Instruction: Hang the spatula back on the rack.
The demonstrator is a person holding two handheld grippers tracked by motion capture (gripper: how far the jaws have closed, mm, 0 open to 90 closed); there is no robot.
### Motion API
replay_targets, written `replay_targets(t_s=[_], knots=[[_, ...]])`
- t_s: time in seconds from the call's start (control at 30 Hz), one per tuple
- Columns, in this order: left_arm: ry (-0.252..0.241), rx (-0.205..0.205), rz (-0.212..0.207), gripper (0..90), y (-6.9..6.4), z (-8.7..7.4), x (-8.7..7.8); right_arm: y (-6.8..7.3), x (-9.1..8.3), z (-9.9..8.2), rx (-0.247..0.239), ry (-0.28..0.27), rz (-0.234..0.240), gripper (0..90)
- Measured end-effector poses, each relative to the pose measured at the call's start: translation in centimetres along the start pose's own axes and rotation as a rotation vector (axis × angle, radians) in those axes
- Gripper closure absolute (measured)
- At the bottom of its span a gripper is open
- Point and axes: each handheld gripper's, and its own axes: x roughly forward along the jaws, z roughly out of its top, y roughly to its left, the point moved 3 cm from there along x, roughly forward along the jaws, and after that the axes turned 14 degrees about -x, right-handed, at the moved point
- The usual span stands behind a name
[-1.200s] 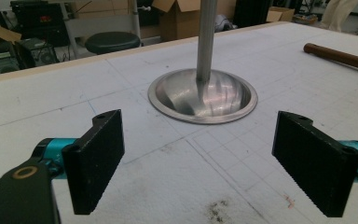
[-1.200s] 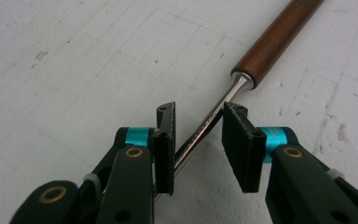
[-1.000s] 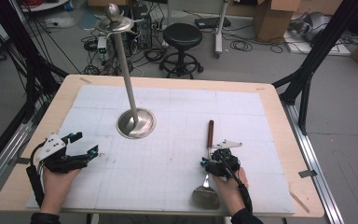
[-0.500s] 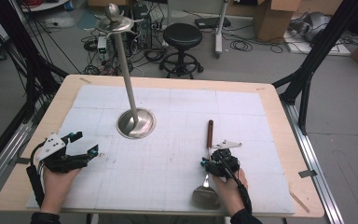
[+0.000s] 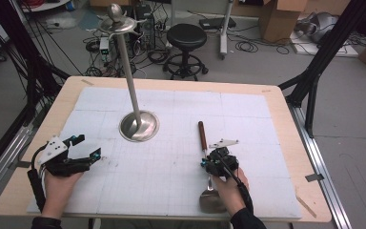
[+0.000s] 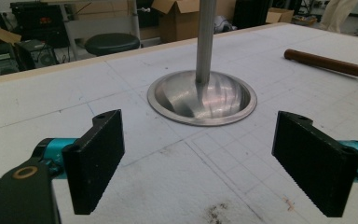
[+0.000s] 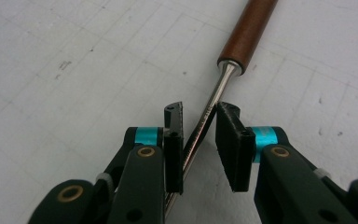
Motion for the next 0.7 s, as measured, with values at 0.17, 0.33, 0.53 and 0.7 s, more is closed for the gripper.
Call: replay_targets(t_s=[0.17,0.33,0.53,0.7], knots=[[0.002,0.001,0.002,17.6,0.0,0.0,0.1,0.9,0.2,0.8,-0.055,0.014,0.007,77.4],[0.007,-0.003,0.003,17.7,0.0,-0.1,0.1,1.3,0.4,1.1,-0.043,0.036,-0.002,77.1],[0.004,-0.004,0.002,17.7,-0.2,-0.1,0.2,1.6,0.9,1.0,-0.032,0.051,-0.029,74.8],[0.003,-0.003,0.001,17.8,-0.2,0.0,0.2,1.5,0.9,0.9,-0.048,0.035,0.010,84.5]])
